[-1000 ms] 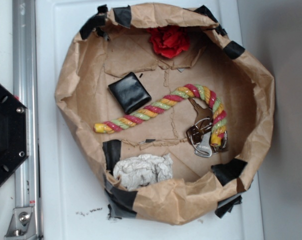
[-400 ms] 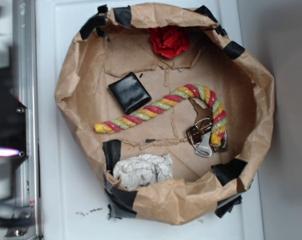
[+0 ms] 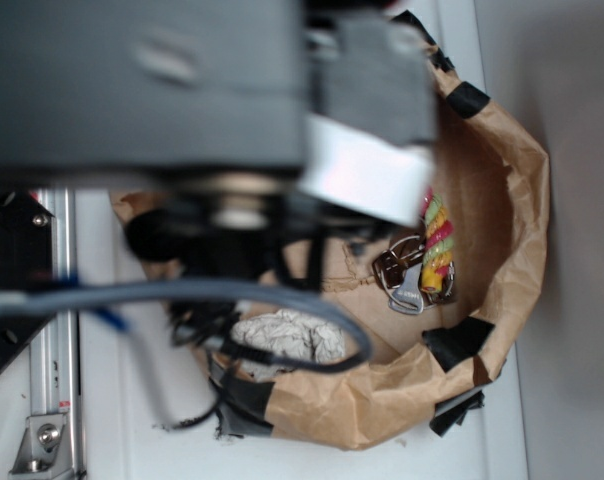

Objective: Grab the black box.

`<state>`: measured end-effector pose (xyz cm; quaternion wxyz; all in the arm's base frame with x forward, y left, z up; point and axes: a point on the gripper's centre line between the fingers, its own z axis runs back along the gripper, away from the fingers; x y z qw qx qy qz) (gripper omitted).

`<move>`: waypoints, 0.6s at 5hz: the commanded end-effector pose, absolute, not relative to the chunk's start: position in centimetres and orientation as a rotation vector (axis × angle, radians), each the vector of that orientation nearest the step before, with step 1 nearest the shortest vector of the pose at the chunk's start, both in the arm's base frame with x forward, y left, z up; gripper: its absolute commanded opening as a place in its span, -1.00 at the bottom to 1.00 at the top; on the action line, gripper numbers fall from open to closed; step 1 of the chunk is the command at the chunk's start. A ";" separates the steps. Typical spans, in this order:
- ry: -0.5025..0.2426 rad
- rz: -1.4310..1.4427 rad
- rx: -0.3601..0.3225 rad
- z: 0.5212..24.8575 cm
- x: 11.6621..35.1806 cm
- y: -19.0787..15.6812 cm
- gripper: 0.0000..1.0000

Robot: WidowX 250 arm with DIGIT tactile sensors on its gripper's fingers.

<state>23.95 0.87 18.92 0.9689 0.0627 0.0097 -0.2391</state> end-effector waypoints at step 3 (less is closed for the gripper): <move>0.019 -0.888 0.171 11.4 23.1 4.8 1.00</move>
